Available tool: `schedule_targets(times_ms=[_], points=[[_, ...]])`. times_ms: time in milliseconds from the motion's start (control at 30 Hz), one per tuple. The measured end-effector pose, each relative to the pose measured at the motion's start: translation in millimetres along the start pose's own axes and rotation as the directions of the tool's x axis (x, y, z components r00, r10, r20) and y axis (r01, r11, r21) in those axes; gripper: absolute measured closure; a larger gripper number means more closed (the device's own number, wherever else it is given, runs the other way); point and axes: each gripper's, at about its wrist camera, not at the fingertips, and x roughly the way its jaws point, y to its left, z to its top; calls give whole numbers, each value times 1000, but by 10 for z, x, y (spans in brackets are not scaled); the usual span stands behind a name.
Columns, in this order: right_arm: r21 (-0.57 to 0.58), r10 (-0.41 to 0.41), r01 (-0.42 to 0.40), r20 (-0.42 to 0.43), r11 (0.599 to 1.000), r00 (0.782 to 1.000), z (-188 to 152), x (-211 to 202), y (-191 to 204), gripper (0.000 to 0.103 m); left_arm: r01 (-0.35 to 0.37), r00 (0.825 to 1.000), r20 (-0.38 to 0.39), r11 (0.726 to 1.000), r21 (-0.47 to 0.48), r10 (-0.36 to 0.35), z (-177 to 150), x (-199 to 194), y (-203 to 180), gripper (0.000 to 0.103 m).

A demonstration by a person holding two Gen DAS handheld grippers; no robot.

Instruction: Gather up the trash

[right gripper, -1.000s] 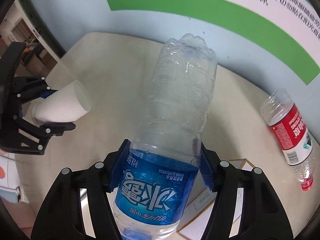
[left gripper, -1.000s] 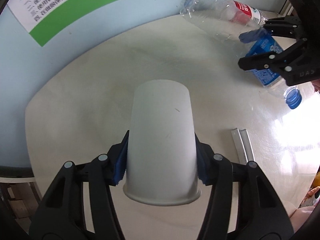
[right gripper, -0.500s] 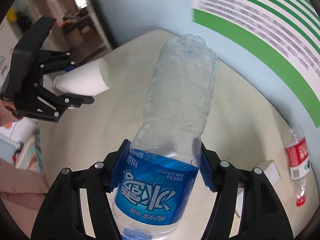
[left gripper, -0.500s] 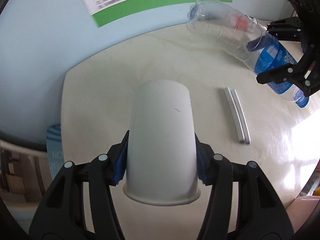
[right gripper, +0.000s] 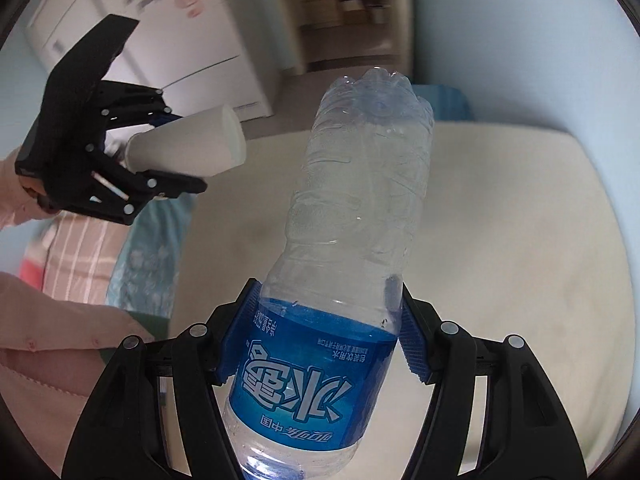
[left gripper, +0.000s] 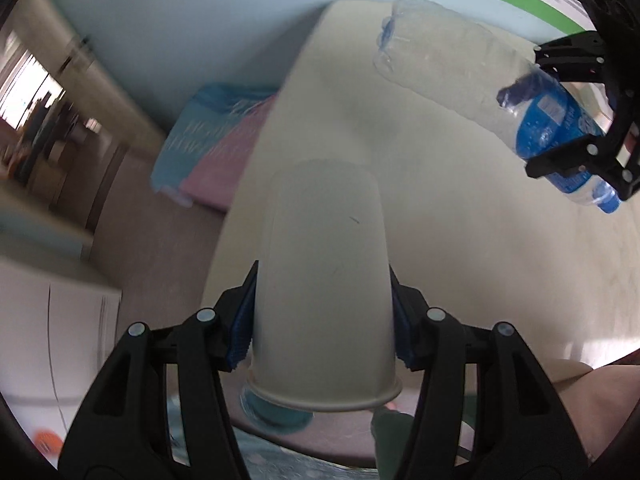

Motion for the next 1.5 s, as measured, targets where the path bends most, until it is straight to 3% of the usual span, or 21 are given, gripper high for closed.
schedule_targets(times_ms=[133,333,467,633,767,833,867,1033,1133,1333,1433,1500], points=[[-117,67,-71,-39,991,997,504,488,682,38,-44,999,-33,985,-164,39,-759,-83,629,50],[-228,151,-172,-106,958,983,1147,1283,1771,38,-106,992,-102,948,-299,79,-1774,-170,1320,50],[-266,171,-221,-197,938,965,1327,1881,2315,38,-130,983,-170,925,-358,73,-2439,-84,1701,50],[-254,195,-287,-333,924,922,1297,2547,2740,38,-144,969,-242,909,-390,50,-3038,45,2050,50],[-217,207,-340,-472,915,857,1197,3208,3054,38,-140,956,-293,894,-426,10,-3317,263,2249,50],[-182,217,-353,-516,918,829,1142,3462,3128,38,-140,951,-308,884,-447,-5,-3422,396,2301,50],[-153,230,-367,-550,917,803,1108,3642,3159,38,-140,950,-311,877,-460,-11,-3541,393,2317,49],[-65,256,-388,-649,919,716,971,4299,3269,38,-118,941,-330,840,-529,-75,-3907,739,2390,49],[-40,246,-373,-687,927,683,909,4619,3213,38,-109,933,-343,820,-562,-111,-4032,1007,2412,48],[-7,255,-377,-725,926,640,788,5152,3116,36,-93,935,-324,780,-619,-145,-4241,1560,2484,45],[-29,229,-369,-739,929,634,767,5366,3071,34,-104,932,-333,773,-626,-145,-4302,1828,2464,41],[-49,204,-351,-736,935,645,764,5445,3068,32,-123,925,-354,777,-618,-136,-4317,1941,2439,37]])
